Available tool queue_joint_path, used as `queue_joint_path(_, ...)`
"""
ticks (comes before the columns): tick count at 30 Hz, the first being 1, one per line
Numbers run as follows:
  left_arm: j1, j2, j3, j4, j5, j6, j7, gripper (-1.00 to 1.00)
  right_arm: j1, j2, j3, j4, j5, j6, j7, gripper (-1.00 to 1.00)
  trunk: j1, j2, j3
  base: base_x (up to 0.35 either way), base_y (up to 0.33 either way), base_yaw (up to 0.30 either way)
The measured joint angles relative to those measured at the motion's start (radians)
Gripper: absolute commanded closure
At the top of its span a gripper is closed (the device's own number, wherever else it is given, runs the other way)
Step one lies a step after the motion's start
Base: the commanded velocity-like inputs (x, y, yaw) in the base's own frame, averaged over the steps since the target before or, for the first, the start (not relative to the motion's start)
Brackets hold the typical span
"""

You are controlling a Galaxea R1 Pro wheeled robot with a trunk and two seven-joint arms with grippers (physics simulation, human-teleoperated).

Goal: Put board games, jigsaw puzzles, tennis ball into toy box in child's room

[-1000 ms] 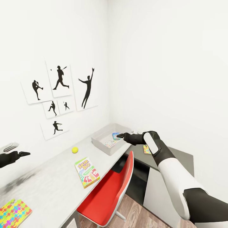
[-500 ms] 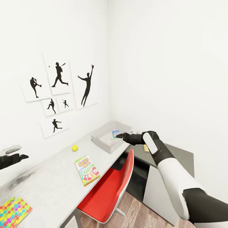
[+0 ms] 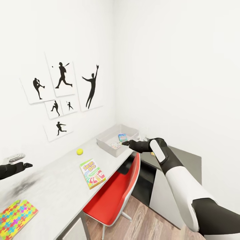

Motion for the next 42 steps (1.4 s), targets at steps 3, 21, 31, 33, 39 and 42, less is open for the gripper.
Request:
queue_joint_path(3,0.000,-0.003,0.000,0.000,0.000,0.000,0.000,-1.00,0.000,0.000,0.001,0.000,0.001,0.000,0.000,-1.00,0.000,0.000,-0.005,-0.131,0.000,0.000)
queue_joint_path(21,0.000,-0.004,0.000,0.000,0.000,-0.001,-0.001,-1.00,0.000,0.001,0.000,0.000,0.001,-0.001,-0.001,-1.00,0.000,0.000,-0.026,-0.013,0.000,0.092)
queue_joint_path(31,0.000,-0.004,0.000,0.000,0.000,-0.003,-0.001,-1.00,0.000,0.001,0.000,0.000,0.002,-0.001,-0.001,-1.00,0.000,0.000,-0.026,0.000,0.000,0.203)
queue_joint_path(33,0.000,-0.004,0.000,0.000,0.000,-0.003,-0.001,-1.00,0.000,0.000,0.000,0.000,0.003,-0.001,-0.001,-1.00,0.000,0.000,-0.026,0.000,0.000,0.283)
queue_joint_path(39,0.000,-0.005,0.000,0.000,0.000,-0.009,0.000,-1.00,0.000,0.000,-0.003,-0.003,0.001,-0.001,-0.002,-1.00,0.000,0.000,-0.026,0.000,0.000,0.289)
queue_joint_path(42,0.000,-0.005,0.000,0.000,-0.001,-0.012,-0.001,-1.00,0.000,0.000,-0.003,-0.004,0.000,-0.002,-0.001,-1.00,0.000,0.000,-0.026,0.000,0.000,0.116)
